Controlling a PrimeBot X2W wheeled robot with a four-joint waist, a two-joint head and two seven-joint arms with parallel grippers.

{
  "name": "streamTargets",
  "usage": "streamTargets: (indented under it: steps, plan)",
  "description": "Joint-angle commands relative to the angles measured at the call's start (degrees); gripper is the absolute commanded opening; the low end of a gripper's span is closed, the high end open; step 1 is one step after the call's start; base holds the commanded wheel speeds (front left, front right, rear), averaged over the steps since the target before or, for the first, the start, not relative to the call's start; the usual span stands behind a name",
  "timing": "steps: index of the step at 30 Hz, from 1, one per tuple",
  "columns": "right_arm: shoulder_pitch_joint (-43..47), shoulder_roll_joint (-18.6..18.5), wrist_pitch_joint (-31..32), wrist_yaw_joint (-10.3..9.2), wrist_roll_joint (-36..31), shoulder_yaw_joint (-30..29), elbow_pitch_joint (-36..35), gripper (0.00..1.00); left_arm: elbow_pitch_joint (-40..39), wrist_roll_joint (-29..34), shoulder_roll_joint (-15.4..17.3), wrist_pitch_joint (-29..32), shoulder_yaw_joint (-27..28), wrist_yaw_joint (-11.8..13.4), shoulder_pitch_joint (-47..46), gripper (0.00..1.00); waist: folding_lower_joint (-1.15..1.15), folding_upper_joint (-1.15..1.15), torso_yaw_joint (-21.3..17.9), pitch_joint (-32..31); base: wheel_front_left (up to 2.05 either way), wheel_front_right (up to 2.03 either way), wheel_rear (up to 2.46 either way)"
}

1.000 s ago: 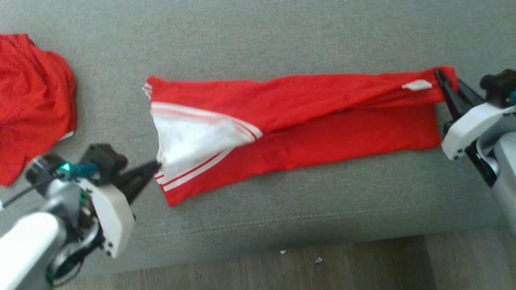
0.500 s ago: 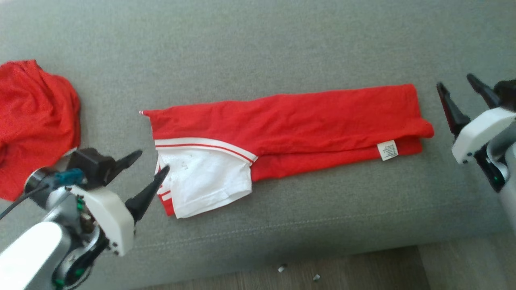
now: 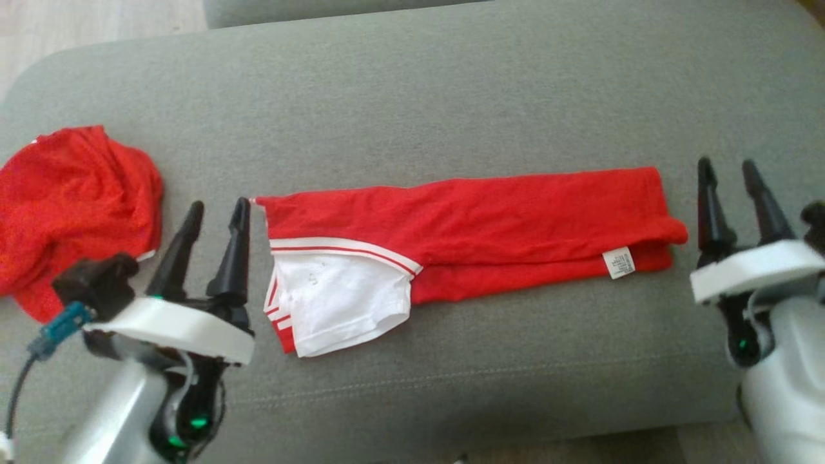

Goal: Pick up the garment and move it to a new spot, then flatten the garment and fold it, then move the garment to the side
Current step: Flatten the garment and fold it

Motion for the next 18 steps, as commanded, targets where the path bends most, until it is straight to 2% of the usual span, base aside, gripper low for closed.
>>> streamTargets:
  steps: [1,4,6,9,13,18]
  plan:
    - [1.34,0.58,-0.78,0.19,-1.72,-0.11,-3.09,1.00,-0.37,-0.01,-0.61,-0.86,3.64,-0.98,-1.96,1.00,0.00,0.00,0.68,-0.29,0.00,0.00,0.00]
    - [4.26,2.67,-0.64,0.19,-4.41,-2.23,-5.52,1.00,1.91,2.59,-4.25,-1.18,6.09,-2.24,-1.19,1.00,0.00,0.00,1.10,-0.26,0.00,0.00,0.00]
    - [5.02,3.35,-0.53,0.19,-5.23,-2.95,-6.39,1.00,2.26,4.53,-5.39,-1.19,7.17,-2.63,-0.96,1.00,0.00,0.00,1.26,-0.12,0.00,0.00,0.00]
    - [6.90,5.29,-0.35,0.19,-7.37,-5.15,-9.09,1.00,3.15,9.01,-10.36,-1.21,11.28,-3.60,0.62,1.00,0.00,0.00,1.65,0.34,0.00,0.00,0.00]
    - [8.91,8.02,0.02,0.19,-9.80,-7.79,-12.25,1.00,4.59,15.07,-16.27,-1.22,15.51,-6.23,3.16,1.00,0.00,0.00,1.93,0.88,0.00,0.00,0.00]
    - [10.51,10.12,1.23,0.19,-12.14,-9.59,-15.05,1.00,6.01,20.59,-20.06,-1.23,19.75,-9.98,4.27,1.00,0.00,0.00,2.52,1.52,0.00,0.00,0.00]
